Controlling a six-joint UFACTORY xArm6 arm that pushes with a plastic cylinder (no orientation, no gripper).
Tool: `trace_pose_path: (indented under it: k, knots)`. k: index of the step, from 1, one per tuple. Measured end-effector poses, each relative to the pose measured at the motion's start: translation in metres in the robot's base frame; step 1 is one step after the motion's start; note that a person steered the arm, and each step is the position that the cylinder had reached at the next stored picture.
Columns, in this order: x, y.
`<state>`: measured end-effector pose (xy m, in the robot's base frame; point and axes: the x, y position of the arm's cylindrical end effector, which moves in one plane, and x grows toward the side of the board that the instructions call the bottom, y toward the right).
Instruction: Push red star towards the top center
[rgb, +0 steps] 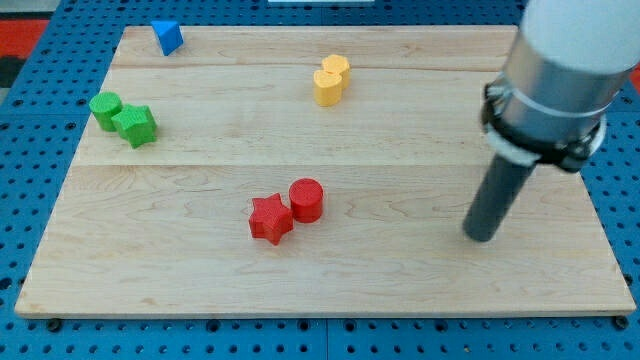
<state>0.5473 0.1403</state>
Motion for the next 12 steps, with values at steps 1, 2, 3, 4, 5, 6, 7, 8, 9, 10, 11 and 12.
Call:
trace_pose_path:
  k: [1, 2, 3, 4, 5, 6, 7, 8, 9, 10, 11, 12]
  knots:
    - [0.021, -0.072]
    - [0.030, -0.162]
    - [0.001, -0.184]
    - [-0.031, -0.204]
    - [-0.059, -0.224]
    - [-0.079, -0.252]
    - [-0.103, -0.278]
    - [-0.136, -0.282]
    - [-0.164, -0.255]
    - [-0.150, -0.236]
    - [-0.143, -0.216]
    - [-0.175, -0.222]
